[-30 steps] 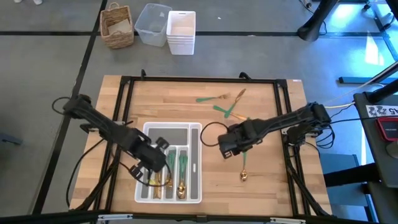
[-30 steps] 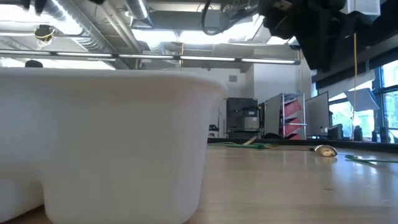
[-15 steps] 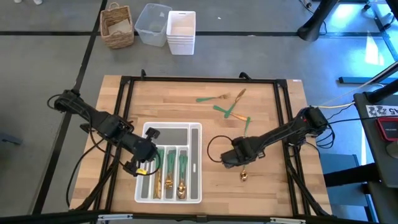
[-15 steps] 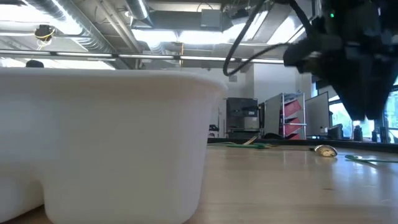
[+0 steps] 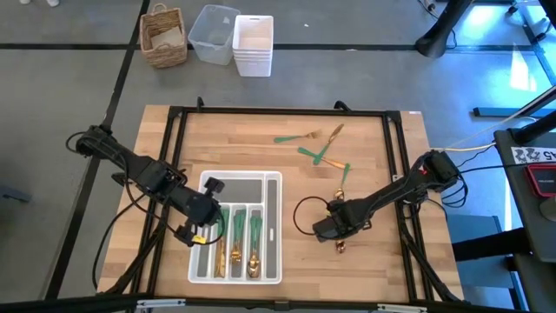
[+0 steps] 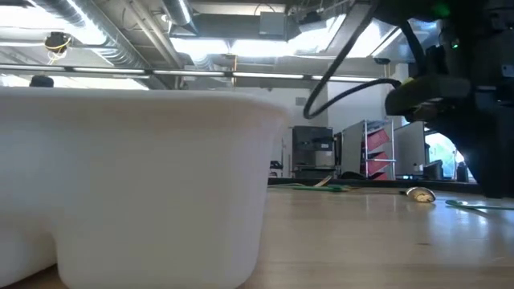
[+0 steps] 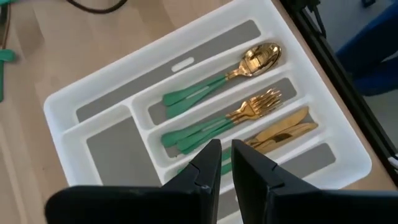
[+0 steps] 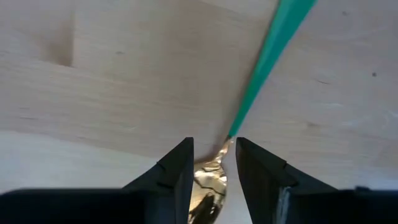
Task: Sort silverware
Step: Put the spoon in the silverware tray
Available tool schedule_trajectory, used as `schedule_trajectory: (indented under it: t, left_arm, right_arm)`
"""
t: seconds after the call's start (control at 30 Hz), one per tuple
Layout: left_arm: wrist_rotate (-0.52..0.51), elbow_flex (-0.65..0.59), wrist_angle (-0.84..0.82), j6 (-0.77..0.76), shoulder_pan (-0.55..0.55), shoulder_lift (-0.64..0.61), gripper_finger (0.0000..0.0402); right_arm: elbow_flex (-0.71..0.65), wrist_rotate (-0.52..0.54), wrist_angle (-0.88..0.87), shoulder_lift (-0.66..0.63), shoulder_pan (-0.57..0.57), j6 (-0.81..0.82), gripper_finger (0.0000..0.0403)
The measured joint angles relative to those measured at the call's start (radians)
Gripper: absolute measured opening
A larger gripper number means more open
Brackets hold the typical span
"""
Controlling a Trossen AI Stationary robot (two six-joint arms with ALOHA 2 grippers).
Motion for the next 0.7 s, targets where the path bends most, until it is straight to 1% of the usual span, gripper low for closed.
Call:
schedule_trajectory:
  t: [0.13,0.23,0.43,0.53,0.7]
  left_arm:
    - [0.000,-0.001,0.026,0.007,0.000,0.000,0.0031]
    - [0.000,-0.001,0.034,0.007,0.000,0.001,0.0031]
    - [0.000,-0.001,0.033,0.007,0.000,0.001,0.0031]
    - [0.000,-0.001,0.033,0.007,0.000,0.001,0.0031]
    - [0.000,-0.001,0.031,0.007,0.000,0.001,0.0031]
  right_arm:
    - [-0.016,-0.003,-0.001,0.000,0.000,-0.001,0.0122]
    - [-0.039,-0.030,0.004,0.000,0.000,-0.002,0.0122]
    - [-0.092,-0.035,0.099,-0.003,0.000,-0.002,0.0120]
    - [-0.117,-0.055,0.140,-0.008,-0.001,-0.003,0.0102]
    - [-0.121,-0.063,0.150,-0.007,-0.001,-0.009,0.0043]
